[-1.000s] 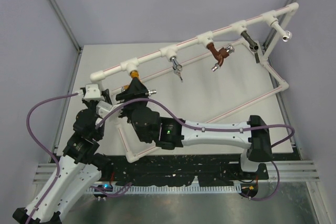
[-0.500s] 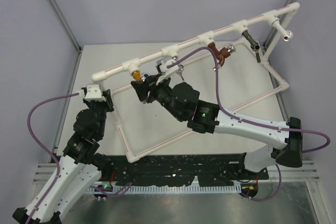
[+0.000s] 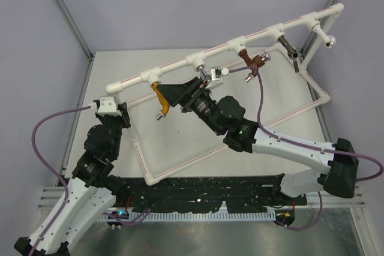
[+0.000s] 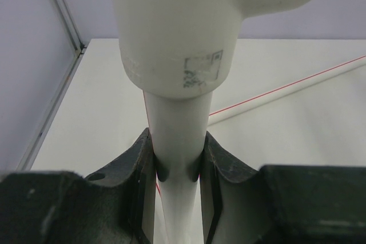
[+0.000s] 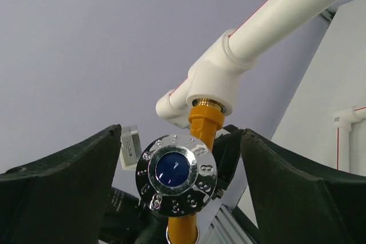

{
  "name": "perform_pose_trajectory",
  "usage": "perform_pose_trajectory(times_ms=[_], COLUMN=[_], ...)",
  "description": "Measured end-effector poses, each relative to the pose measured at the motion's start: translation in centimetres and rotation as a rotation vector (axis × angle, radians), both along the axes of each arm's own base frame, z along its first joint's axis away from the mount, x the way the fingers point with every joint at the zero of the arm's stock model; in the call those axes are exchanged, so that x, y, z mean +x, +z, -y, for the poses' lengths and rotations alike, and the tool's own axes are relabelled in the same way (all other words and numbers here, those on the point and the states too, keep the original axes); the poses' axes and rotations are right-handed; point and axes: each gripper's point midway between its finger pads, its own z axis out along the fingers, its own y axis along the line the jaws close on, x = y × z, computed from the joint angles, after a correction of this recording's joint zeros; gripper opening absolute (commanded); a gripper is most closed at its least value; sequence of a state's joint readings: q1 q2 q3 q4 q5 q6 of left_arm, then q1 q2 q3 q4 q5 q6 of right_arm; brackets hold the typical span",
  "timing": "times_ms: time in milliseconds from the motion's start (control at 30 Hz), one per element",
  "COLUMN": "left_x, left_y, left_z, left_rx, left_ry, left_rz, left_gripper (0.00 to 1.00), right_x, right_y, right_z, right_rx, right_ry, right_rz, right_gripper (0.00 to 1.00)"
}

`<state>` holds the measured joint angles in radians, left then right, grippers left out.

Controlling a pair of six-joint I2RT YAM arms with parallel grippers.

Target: Install the water faucets

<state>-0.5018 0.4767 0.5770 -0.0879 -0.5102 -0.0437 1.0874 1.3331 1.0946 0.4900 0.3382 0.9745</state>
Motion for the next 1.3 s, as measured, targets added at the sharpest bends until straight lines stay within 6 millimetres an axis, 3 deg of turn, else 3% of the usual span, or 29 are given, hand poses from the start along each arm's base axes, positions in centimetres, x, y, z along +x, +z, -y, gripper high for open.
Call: perform_pose_trajectory(times_ms=[133, 233, 367, 467, 600, 733, 967, 1233, 1300], left_x=[0.0, 0.1, 0.0, 0.0, 0.1, 0.1, 0.1, 0.1, 0.1], left_y=[0.0, -0.1, -0.1, -0.1, -0.1, -0.1, -0.1, -0.1, -0.1], left_z=[0.1, -0.1, -0.1, -0.1, -0.1, -0.1, -0.1, -0.1, -0.1], left_rx=[0.0, 0.001, 0.001, 0.001, 0.001, 0.002, 0.002, 0.001, 0.001], left_ry=[-0.002, 0.01, 0.008, 0.008, 0.008, 0.008, 0.009, 0.009, 0.009], left_rz=[-0.001, -0.003, -0.003, -0.003, -0.003, -0.004, -0.004, -0.004, -0.003], left_gripper=[0.0, 0.0, 0.0, 0.0, 0.0, 0.0, 0.0, 0.0, 0.0], right_x=[-1.1, -1.0, -1.2, -2.6, -5.6, -6.6, -5.5, -4.2, -3.7], right_y=[-0.1, -0.2, 4.3, 7.9, 10.2, 8.0, 0.8, -0.3, -0.7], right_z=[0.2, 1.7, 4.7, 6.7, 7.0, 5.3, 1.1, 0.4, 0.0], right_rx=[-0.081, -0.243, -0.415, -0.583, -0.844, -1.154, -1.654, -1.966, -2.04], right_ry=[0.021, -0.022, -0.111, -0.165, -0.178, -0.162, -0.05, -0.115, -0.133], right_rz=[0.072, 0.193, 0.439, 0.664, 0.988, 1.267, 1.602, 1.76, 1.772], right_gripper=[0.96, 0.95, 0.96, 0.95, 0.95, 0.95, 0.95, 0.96, 1.0])
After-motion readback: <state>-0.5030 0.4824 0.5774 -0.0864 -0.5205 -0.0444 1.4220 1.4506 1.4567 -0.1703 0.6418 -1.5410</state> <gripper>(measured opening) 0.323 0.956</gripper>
